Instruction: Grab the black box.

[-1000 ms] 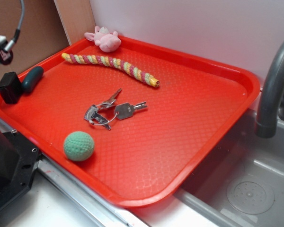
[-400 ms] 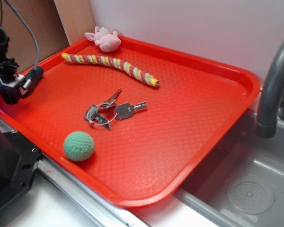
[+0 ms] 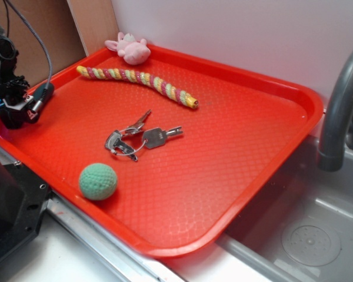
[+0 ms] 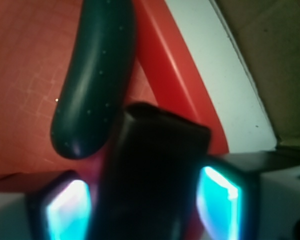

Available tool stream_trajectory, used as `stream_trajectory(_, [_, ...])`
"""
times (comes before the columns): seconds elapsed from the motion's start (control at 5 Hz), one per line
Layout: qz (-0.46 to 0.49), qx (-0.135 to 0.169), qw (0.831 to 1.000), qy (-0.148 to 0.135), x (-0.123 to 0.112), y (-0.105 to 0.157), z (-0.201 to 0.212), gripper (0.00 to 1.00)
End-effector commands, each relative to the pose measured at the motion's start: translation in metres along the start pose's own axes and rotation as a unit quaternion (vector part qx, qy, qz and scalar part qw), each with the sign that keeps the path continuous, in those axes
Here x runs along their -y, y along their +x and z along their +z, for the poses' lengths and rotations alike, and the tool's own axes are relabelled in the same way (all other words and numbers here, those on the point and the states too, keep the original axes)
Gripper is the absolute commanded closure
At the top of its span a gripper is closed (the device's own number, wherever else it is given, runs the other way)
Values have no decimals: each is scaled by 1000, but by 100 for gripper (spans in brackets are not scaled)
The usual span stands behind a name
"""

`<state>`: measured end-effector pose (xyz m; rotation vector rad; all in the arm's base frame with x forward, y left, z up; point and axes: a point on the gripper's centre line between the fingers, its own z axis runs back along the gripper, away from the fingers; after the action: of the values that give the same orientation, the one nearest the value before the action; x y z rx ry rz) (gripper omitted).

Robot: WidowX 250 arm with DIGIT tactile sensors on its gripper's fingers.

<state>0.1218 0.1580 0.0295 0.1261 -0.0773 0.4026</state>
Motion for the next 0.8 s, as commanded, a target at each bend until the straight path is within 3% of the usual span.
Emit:
stream_trajectory(0.0, [-19,40,999,9,-6,-2,35,100])
stream_trajectory(0.2, [-89,65,994,-6,12,-1,87,100])
stream_trajectory(0.4, [-149,55,985,-63,43,30,140,100])
stream_trajectory(0.6, [-174,-31,983,-50,78,59,178,100])
